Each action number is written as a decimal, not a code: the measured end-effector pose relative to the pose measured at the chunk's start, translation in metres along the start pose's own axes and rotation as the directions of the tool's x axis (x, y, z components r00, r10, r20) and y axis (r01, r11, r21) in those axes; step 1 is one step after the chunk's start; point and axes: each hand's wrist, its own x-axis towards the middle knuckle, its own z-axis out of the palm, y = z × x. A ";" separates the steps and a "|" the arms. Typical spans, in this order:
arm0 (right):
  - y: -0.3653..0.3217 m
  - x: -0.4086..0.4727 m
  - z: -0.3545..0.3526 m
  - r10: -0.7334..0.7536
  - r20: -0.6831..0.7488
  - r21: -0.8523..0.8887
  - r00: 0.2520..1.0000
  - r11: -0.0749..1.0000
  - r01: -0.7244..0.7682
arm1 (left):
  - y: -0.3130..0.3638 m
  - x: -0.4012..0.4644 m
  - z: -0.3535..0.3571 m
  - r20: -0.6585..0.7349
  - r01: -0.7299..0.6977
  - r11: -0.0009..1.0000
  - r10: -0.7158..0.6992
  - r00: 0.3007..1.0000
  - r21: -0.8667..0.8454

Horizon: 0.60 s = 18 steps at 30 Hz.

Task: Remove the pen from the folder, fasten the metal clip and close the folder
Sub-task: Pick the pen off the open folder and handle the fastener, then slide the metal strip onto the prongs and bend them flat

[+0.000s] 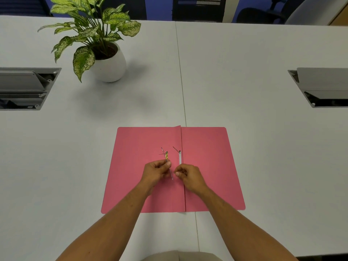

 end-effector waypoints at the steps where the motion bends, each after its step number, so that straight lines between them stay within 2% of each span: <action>1: -0.001 0.001 0.000 0.003 0.006 -0.011 1.000 1.000 -0.003 | 0.001 0.000 0.002 0.002 0.001 1.000 -0.001 1.000 0.005; 18: -0.004 0.002 0.004 0.033 -0.009 -0.069 0.999 0.997 -0.033 | 0.013 -0.005 0.012 -0.010 -0.026 0.995 0.027 1.000 0.098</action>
